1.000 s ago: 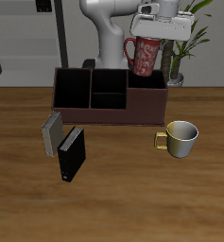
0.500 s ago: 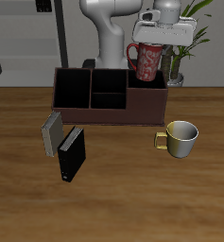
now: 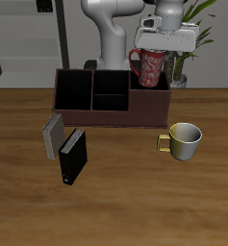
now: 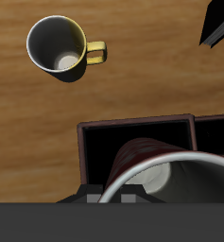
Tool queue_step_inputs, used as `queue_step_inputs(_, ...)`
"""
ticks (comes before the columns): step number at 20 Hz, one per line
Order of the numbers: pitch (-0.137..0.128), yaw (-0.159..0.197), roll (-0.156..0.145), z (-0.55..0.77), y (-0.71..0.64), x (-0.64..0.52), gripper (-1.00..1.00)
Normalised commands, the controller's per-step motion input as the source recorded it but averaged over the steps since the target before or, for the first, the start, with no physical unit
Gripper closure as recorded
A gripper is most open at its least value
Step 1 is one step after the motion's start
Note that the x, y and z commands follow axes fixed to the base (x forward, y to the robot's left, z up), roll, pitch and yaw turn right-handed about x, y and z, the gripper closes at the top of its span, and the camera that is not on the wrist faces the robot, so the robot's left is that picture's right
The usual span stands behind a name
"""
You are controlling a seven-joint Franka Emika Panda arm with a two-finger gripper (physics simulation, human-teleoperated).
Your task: Place the red mug into the back desk caddy's right compartment
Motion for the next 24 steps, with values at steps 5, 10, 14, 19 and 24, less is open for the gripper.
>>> queue_step_inputs(5, 0.027, -0.015, 0.026, -0.18, 0.08, -0.03, 1.0)
queue_step_inputs(10, 0.016, -0.02, 0.012, -0.15, 0.04, 0.01, 1.0)
queue_step_inputs(14, 0.031, -0.01, 0.021, -0.21, 0.02, 0.06, 1.0)
queue_step_inputs(19, 0.001, -0.027, -0.012, -0.09, -0.08, 0.09, 1.0)
queue_step_inputs(24, 0.016, -0.032, 0.01, -0.16, -0.01, 0.05, 1.0)
